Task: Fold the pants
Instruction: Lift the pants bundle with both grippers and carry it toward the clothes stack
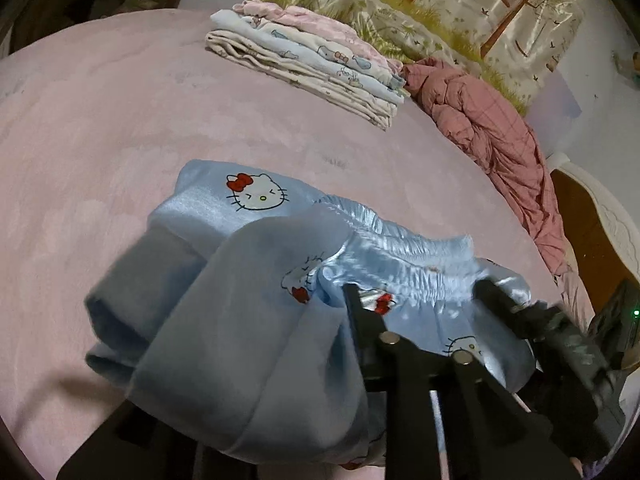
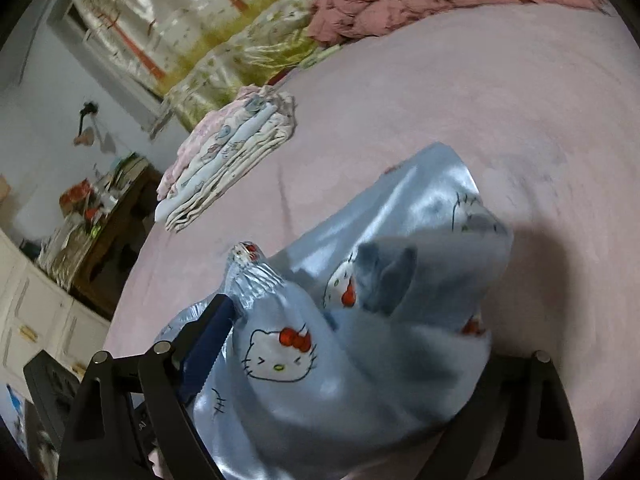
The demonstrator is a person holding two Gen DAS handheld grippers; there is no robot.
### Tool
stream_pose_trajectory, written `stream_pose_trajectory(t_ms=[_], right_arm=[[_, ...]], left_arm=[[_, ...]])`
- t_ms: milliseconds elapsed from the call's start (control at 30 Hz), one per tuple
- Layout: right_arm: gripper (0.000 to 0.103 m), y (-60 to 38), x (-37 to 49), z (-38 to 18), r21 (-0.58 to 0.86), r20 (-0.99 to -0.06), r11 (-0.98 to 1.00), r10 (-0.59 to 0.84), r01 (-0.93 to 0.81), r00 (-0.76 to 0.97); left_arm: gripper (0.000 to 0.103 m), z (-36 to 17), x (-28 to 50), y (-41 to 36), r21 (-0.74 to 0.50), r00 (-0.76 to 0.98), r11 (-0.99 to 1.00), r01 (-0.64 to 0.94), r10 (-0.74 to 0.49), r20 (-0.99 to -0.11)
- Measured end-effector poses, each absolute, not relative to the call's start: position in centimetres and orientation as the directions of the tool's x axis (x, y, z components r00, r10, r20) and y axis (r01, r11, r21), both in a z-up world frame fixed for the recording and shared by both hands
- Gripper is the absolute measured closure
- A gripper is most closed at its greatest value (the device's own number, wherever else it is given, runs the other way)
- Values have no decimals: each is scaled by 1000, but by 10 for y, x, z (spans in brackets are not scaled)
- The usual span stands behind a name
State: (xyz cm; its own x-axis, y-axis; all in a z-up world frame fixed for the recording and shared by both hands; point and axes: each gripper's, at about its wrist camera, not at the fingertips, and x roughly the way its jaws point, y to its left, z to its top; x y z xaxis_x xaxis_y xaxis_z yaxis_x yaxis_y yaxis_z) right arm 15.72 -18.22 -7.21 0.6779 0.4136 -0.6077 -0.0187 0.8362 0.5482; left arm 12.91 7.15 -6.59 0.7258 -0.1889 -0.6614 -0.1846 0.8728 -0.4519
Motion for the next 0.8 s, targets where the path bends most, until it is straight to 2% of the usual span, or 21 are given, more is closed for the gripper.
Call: stream_pose_trajectory(t_ms=[33, 67, 100, 167, 300, 433, 800], right_arm=[[53, -182, 160, -72, 529, -617, 848, 398, -16, 679], [70, -182, 163, -76, 528, -627, 849, 401, -15, 668], [74, -182, 165, -80, 547, -629, 837, 429, -24, 649], [85, -180, 162, -80, 554, -616, 832, 438, -36, 654], [90, -165, 151, -62, 456, -604, 887, 372, -78, 704], [90, -153, 133, -31, 351, -546, 925, 329, -147, 771], [90, -135, 113, 86, 293, -301, 906, 391, -306, 870]], left_arm=[[83, -65, 131, 70, -437, 729, 881, -182, -177, -661], [90, -64, 131, 68, -419, 733, 890, -178, -164, -660], [94, -62, 132, 65, -403, 738, 900, -163, -160, -656], [96, -55, 130, 57, -358, 753, 924, -139, -136, -644], [97, -32, 116, 41, -229, 817, 969, -88, -61, -573], [96, -3, 98, 26, -37, 887, 998, -52, 29, -461], [96, 94, 110, 56, 42, 957, 999, -11, 23, -289]])
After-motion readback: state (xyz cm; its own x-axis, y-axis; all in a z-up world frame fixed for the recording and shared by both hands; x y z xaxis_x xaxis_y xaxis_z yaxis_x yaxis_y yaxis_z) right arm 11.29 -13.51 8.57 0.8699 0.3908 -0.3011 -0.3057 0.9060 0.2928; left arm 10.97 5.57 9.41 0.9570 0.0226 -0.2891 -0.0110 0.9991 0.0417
